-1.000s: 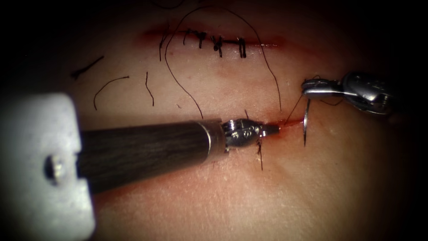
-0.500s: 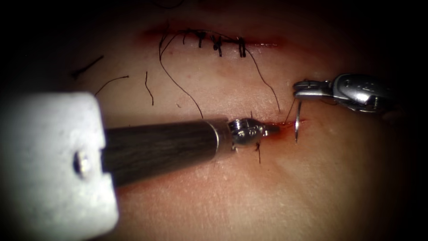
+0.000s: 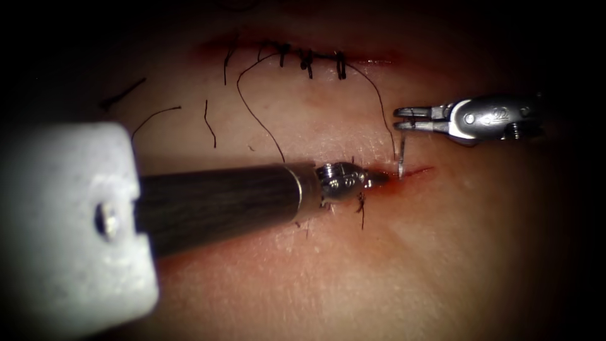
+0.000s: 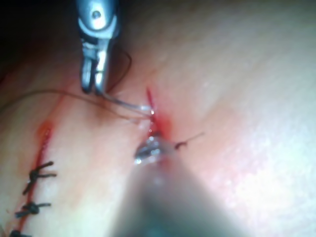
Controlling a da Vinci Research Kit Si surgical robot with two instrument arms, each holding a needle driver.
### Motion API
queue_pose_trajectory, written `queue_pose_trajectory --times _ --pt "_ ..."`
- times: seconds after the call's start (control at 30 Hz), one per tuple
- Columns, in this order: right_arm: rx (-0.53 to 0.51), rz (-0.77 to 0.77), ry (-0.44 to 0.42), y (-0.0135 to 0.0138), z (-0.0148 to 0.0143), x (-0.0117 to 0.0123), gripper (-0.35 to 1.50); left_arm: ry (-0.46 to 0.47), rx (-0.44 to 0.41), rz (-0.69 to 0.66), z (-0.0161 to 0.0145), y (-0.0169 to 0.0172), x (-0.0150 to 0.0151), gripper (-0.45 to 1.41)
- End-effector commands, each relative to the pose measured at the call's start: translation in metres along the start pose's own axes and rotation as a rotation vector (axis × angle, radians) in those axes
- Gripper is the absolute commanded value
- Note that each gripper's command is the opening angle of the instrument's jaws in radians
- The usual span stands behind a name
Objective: Wound Closure
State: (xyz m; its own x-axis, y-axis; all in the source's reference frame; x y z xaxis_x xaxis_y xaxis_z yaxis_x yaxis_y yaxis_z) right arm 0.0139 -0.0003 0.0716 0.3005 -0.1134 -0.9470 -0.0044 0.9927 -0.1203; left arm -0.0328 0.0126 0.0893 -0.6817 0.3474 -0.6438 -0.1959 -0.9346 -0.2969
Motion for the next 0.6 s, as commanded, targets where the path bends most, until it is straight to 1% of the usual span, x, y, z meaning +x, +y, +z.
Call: queue_pose_trajectory --times 0.03,0.23,0.47,0.6 --pt "-0.006 -0.037 0.005 -0.0003 0.0008 -0.0005 -0.35 0.000 -0.002 0.000 0.0008 0.0002 -0.0001 -0.38" --pt "-0.016 -0.120 0.005 -0.0012 0.0014 -0.0013 -0.35 0.000 -0.002 -0.001 0.0007 0.0001 -0.0001 -0.36" --pt "-0.020 -0.147 0.007 -0.0022 0.0018 -0.0026 -0.35 0.000 -0.002 -0.001 0.0005 0.0000 -0.0002 -0.36" --pt "-0.021 -0.168 0.007 -0.0026 0.0019 -0.0028 -0.35 0.000 -0.002 -0.002 0.0004 0.0000 -0.0002 -0.36"
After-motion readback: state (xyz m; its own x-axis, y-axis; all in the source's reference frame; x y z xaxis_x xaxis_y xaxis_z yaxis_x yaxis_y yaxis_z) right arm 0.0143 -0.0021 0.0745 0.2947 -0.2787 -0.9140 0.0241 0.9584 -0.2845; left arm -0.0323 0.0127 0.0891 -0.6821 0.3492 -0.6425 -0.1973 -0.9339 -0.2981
